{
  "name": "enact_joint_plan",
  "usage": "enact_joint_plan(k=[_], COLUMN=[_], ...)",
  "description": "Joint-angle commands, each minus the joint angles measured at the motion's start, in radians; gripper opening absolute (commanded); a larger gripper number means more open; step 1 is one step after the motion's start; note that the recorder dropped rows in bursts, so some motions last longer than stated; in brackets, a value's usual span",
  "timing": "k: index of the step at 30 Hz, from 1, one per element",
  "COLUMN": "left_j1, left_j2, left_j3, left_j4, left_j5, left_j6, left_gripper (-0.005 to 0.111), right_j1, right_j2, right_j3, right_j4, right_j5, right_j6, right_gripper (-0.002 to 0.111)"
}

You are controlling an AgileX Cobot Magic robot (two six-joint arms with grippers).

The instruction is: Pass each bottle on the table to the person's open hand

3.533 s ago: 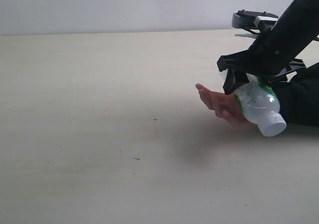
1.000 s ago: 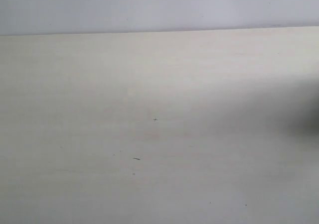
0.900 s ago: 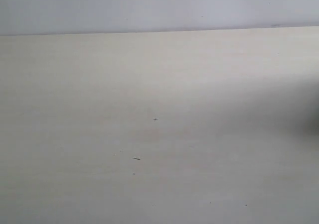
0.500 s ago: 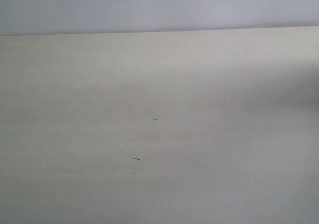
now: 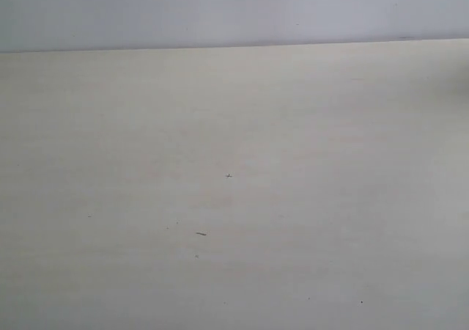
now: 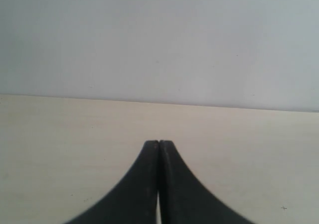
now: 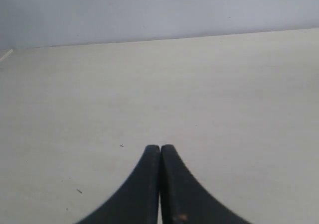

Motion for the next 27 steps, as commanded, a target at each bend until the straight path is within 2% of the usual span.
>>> enact_joint_plan(k=[1, 6, 9, 12, 17, 20, 27], left_j1=[0.001, 0.001, 0.001, 0.001, 0.001, 0.001, 0.001], left_j2=[-0.006, -0.006, -0.006, -0.006, -0.006, -0.006, -0.006], left_j3=[0.003, 0.003, 0.003, 0.003, 0.003, 0.003, 0.003], left_j4=[-0.008, -0.008, -0.008, -0.008, -0.008, -0.008, -0.008], left_j5=[-0.001, -0.001, -0.001, -0.001, -0.001, -0.001, -0.001], left_j6=[0.001, 0.001, 0.001, 0.001, 0.001, 0.001, 0.001], left_gripper=[0.000, 0.000, 0.000, 0.000, 0.000, 0.000, 0.000], right_j1=[0.002, 0.002, 0.002, 0.000, -0.013, -0.050, -0.116], right_j2=[-0.003, 0.007, -0.038, -0.123, -0.295, -0.379, -0.411], right_j3=[0.008, 0.008, 0.055, 0.169, 0.341, 0.423, 0.423], right_j4=[-0.035, -0.048, -0.059, -0.078, -0.137, -0.140, -0.151], right_j5=[-0.015, -0.054, -0.217, -0.358, -0.479, -0.513, -0.422], right_j6=[-0.039, -0.069, -0.069, -0.072, -0.076, -0.082, -0.094], right_gripper=[0.000, 0.000, 0.000, 0.000, 0.000, 0.000, 0.000])
